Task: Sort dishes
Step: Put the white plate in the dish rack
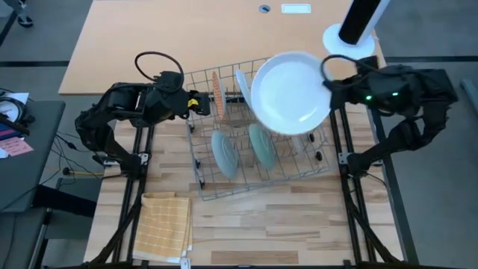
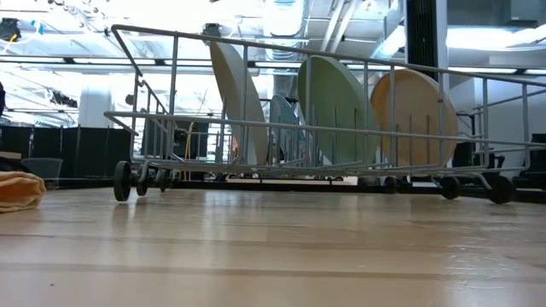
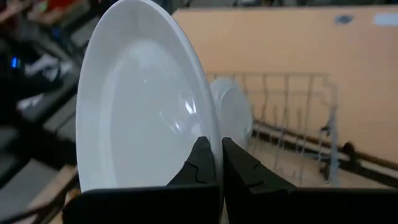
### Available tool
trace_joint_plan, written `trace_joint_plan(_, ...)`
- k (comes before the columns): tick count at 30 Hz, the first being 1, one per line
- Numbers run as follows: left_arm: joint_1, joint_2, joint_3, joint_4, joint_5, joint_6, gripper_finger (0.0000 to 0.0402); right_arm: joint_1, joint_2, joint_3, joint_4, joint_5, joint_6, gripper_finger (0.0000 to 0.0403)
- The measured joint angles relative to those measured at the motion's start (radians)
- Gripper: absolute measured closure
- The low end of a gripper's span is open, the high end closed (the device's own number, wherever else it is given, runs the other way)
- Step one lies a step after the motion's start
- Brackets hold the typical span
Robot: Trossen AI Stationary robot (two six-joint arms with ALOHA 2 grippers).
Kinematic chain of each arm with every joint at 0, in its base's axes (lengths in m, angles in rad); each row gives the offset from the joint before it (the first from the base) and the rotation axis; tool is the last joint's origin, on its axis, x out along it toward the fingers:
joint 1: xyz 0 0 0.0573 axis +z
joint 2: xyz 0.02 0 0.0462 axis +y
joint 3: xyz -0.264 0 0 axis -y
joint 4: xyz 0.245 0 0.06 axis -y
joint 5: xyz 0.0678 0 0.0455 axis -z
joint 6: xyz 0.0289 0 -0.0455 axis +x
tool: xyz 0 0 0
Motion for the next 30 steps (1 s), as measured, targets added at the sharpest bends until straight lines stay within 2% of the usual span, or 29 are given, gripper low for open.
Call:
trace_joint_plan(3,0.0,0.0,0.0,0.0,0.0,0.0,0.0253,-0.026,0.017,-0.002,0.003,-0.049,-0.031,0.0401)
trace_joint_plan(8,0.0,0.0,0.0,0.0,0.0,0.0,0.0253,-0.057,0.021,-0.001,0.003,-0.057,-0.06,0.0401)
trace_joint_plan(15,0.0,0.0,0.0,0.0,0.0,0.001,0.0253,-0.094,0.015,0.0,0.004,-0.164,-0.084,0.0401)
trace_joint_plan(20,0.005,0.0,0.0,-0.001,0.0,0.012,0.0253,-0.111,-0.019,0.0,0.079,-0.189,-0.122,0.0401)
trace_joint_plan(25,0.013,0.0,0.0,0.0,0.0,0.015,0.0253,-0.129,-0.052,0.0,0.249,-0.25,-0.277,0.0401)
trace_joint_plan(30,0.013,0.0,0.0,0.0,0.0,0.02,0.0253,-0.15,-0.078,0.0,0.409,-0.316,-0.547,0.0401)
